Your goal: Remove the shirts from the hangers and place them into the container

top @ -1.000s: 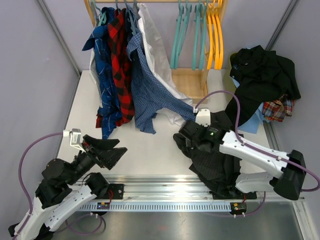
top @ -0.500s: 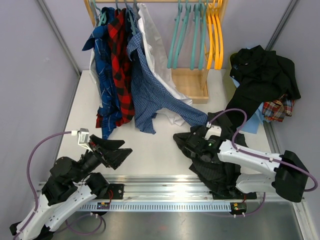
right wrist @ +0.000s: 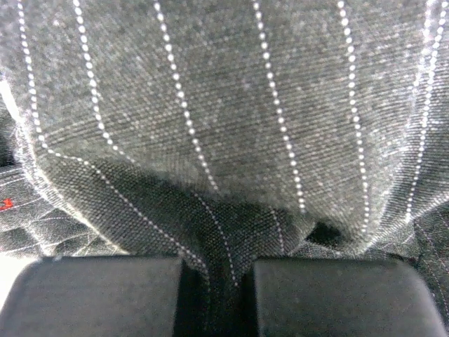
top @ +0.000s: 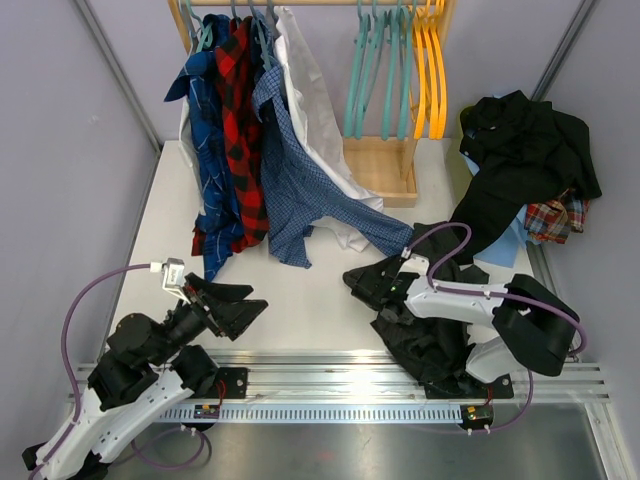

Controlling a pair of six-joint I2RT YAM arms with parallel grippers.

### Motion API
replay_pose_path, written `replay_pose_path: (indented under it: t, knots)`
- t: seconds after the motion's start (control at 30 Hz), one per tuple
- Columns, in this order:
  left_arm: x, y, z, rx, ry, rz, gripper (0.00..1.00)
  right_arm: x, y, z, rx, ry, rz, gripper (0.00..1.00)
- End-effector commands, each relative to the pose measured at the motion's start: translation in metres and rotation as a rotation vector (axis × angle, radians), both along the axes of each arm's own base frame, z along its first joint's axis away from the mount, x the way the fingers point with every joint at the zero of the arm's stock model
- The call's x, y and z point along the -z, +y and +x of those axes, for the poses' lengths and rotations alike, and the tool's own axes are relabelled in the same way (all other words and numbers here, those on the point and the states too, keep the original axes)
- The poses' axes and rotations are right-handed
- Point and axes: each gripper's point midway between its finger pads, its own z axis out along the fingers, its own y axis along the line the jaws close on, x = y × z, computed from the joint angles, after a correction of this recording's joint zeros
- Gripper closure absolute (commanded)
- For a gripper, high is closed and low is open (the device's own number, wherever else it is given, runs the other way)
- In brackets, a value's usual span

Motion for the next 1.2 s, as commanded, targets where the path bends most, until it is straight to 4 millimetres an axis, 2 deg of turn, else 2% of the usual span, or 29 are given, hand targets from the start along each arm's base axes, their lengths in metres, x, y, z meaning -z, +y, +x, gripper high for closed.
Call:
replay_pose_path:
  t: [0.0, 0.03, 0.13, 0.17, 0.23, 0.27, 0.33, 0.37, 0.47, 0.63, 0.67, 0.7, 0.73, 0.77, 0.8, 0.83, 0.87, 0.9, 0.93, 0.97, 1.0, 1.03, 1.07, 1.1, 1.13, 1.17]
  knots:
    - [-0.024, 0.014, -0.014, 0.003, -0.073, -0.091, 0.01, 0.018, 0.013, -0.001, 0.052, -0.005, 0.117, 1.0]
    - [-0.025, 0.014, -0.014, 0.003, -0.074, -0.093, 0.01, 0.013, 0.009, -0.001, 0.048, -0.011, 0.109, 1.0]
    - [-0.028, 0.013, -0.014, 0.008, -0.073, -0.095, 0.01, -0.034, 0.001, 0.013, 0.093, -0.134, 0.117, 1.0]
    - [-0.028, 0.013, -0.014, 0.009, -0.071, -0.095, 0.01, -0.059, -0.025, 0.013, 0.109, -0.192, 0.038, 1.0]
    - [-0.029, 0.012, -0.014, 0.012, -0.071, -0.095, 0.01, -0.1, -0.041, 0.022, 0.144, -0.286, 0.022, 1.0]
    - [-0.03, 0.012, -0.014, 0.01, -0.074, -0.096, 0.01, -0.126, -0.064, 0.021, 0.154, -0.345, -0.022, 1.0]
    - [-0.03, 0.011, -0.013, 0.011, -0.072, -0.092, 0.01, -0.166, -0.083, 0.025, 0.179, -0.421, -0.021, 1.0]
    - [-0.03, 0.01, -0.012, 0.013, -0.072, -0.092, 0.01, -0.188, -0.102, 0.021, 0.193, -0.479, -0.035, 1.0]
    - [-0.033, 0.007, -0.012, 0.021, -0.075, -0.095, 0.01, -0.24, -0.138, 0.014, 0.237, -0.604, -0.041, 1.0]
    - [-0.033, 0.0, -0.008, 0.033, -0.071, -0.079, 0.01, -0.313, -0.174, 0.007, 0.269, -0.799, -0.087, 1.0]
    - [-0.034, -0.002, -0.007, 0.035, -0.07, -0.078, 0.01, -0.333, -0.178, 0.01, 0.306, -0.874, -0.075, 1.0]
    - [-0.035, -0.003, -0.007, 0.041, -0.072, -0.079, 0.01, -0.347, -0.182, 0.009, 0.261, -0.869, -0.15, 1.0]
    - [-0.037, -0.006, -0.006, 0.049, -0.073, -0.079, 0.01, -0.378, -0.178, 0.016, 0.314, -0.966, -0.075, 1.0]
    - [-0.038, -0.008, -0.005, 0.053, -0.075, -0.077, 0.01, -0.395, -0.179, 0.017, 0.32, -1.0, -0.064, 1.0]
    - [-0.04, -0.009, -0.005, 0.057, -0.076, -0.076, 0.01, -0.409, -0.184, 0.016, 0.249, -0.969, -0.188, 1.0]
    - [-0.044, -0.01, -0.006, 0.065, -0.085, -0.084, 0.01, -0.444, -0.175, 0.024, 0.308, -1.101, -0.052, 1.0]
    - [-0.045, -0.013, -0.004, 0.069, -0.085, -0.076, 0.01, -0.46, -0.174, 0.026, 0.287, -1.133, -0.066, 1.0]
    - [-0.045, -0.014, -0.005, 0.076, -0.086, -0.074, 0.01, -0.474, -0.176, 0.026, 0.233, -1.124, -0.167, 1.0]
    - [-0.049, -0.015, -0.005, 0.077, -0.095, -0.078, 0.01, -0.5, -0.166, 0.034, 0.229, -1.187, -0.135, 1.0]
    - [-0.049, -0.017, -0.003, 0.079, -0.091, -0.074, 0.01, -0.513, -0.163, 0.037, 0.208, -1.193, -0.158, 1.0]
    - [-0.049, -0.018, -0.004, 0.086, -0.093, -0.072, 0.01, -0.539, -0.171, 0.033, 0.222, -1.221, -0.165, 1.0]
    - [-0.053, -0.018, -0.005, 0.089, -0.102, -0.076, 0.01, -0.546, -0.154, 0.049, 0.169, -1.215, -0.21, 1.0]
    - [-0.053, -0.018, -0.004, 0.089, -0.101, -0.075, 0.01, -0.556, -0.152, 0.054, 0.16, -1.226, -0.222, 1.0]
    - [-0.054, -0.019, -0.004, 0.091, -0.105, -0.074, 0.01, -0.577, -0.162, 0.052, 0.195, -1.259, -0.232, 1.0]
    - [-0.055, -0.018, -0.005, 0.093, -0.108, -0.077, 0.01, -0.586, -0.159, 0.058, 0.169, -1.27, -0.256, 1.0]
    - [-0.057, -0.018, -0.006, 0.096, -0.112, -0.078, 0.01, -0.587, -0.148, 0.077, 0.149, -1.252, -0.291, 1.0]
